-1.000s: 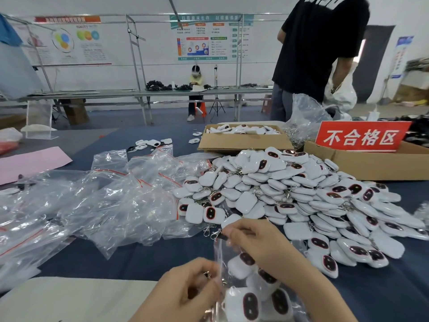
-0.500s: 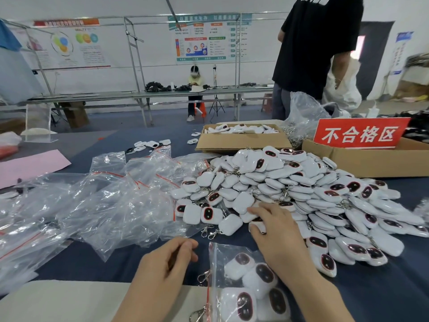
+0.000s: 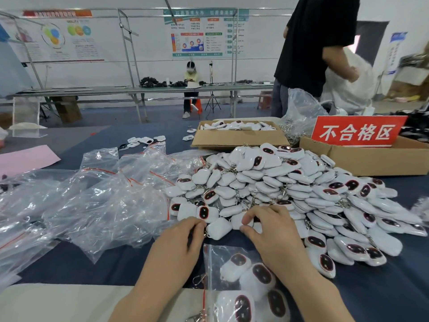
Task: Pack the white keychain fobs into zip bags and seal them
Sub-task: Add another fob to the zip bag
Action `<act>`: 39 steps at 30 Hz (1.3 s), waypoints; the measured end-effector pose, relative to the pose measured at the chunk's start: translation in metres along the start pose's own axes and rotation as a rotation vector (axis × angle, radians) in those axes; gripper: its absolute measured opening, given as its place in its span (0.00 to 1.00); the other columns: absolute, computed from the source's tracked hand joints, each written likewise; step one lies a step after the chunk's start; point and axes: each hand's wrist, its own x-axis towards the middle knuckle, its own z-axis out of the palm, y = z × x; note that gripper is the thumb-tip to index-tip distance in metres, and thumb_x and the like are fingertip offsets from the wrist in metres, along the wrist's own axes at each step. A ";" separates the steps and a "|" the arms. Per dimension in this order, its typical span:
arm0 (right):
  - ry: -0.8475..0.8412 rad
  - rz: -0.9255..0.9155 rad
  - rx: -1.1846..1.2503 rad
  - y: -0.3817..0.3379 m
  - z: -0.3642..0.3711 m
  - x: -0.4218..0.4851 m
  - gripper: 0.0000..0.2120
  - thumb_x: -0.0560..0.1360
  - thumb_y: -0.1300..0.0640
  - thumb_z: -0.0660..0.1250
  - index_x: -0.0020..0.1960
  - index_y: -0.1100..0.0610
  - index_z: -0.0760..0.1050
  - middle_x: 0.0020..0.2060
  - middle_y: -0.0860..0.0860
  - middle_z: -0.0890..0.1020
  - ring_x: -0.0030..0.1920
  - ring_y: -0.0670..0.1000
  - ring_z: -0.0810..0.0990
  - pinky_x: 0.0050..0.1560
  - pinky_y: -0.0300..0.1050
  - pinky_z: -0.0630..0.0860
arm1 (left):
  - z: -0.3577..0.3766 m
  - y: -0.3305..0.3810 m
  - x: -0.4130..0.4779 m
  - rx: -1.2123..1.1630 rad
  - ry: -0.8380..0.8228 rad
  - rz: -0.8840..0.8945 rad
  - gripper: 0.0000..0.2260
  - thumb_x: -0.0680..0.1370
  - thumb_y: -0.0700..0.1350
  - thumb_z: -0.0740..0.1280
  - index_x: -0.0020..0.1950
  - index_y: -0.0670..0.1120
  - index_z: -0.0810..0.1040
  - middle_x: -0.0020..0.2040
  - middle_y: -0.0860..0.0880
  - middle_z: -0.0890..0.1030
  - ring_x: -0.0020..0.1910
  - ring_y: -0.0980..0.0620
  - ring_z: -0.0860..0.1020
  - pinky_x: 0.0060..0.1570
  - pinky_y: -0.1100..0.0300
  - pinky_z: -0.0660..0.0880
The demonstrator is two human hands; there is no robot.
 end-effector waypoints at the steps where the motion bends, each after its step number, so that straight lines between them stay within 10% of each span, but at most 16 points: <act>1: -0.020 0.008 0.031 0.001 -0.001 0.000 0.05 0.78 0.48 0.68 0.51 0.41 0.73 0.51 0.33 0.74 0.65 0.44 0.64 0.64 0.43 0.64 | 0.001 -0.001 0.000 -0.008 0.007 0.009 0.09 0.83 0.53 0.60 0.56 0.57 0.80 0.42 0.61 0.81 0.43 0.60 0.79 0.47 0.62 0.75; 8: -0.020 0.034 0.525 -0.003 -0.015 0.005 0.21 0.77 0.64 0.70 0.56 0.38 0.74 0.51 0.38 0.80 0.50 0.32 0.75 0.47 0.23 0.70 | 0.004 -0.005 -0.004 -0.135 0.043 0.084 0.10 0.82 0.56 0.61 0.59 0.62 0.78 0.41 0.67 0.79 0.38 0.66 0.76 0.39 0.70 0.70; 18: -0.157 -0.036 0.878 -0.016 -0.009 0.009 0.17 0.74 0.65 0.72 0.50 0.41 0.85 0.50 0.46 0.87 0.54 0.48 0.84 0.58 0.44 0.79 | 0.011 0.009 -0.004 -0.393 0.035 0.157 0.09 0.78 0.61 0.66 0.58 0.68 0.76 0.47 0.64 0.82 0.40 0.64 0.79 0.39 0.75 0.71; 28: -0.271 0.121 0.996 -0.016 0.000 0.008 0.12 0.74 0.55 0.71 0.56 0.56 0.81 0.42 0.54 0.87 0.40 0.47 0.85 0.44 0.38 0.82 | 0.011 0.008 -0.004 -0.297 0.120 0.207 0.09 0.79 0.61 0.66 0.58 0.66 0.75 0.51 0.64 0.81 0.48 0.61 0.81 0.43 0.72 0.74; 39: -0.456 0.116 0.999 -0.020 -0.003 0.003 0.14 0.84 0.52 0.59 0.58 0.55 0.82 0.50 0.54 0.86 0.53 0.52 0.85 0.56 0.46 0.81 | 0.010 0.014 -0.001 -0.405 0.034 0.128 0.08 0.80 0.53 0.67 0.58 0.64 0.77 0.53 0.64 0.81 0.52 0.63 0.80 0.46 0.74 0.72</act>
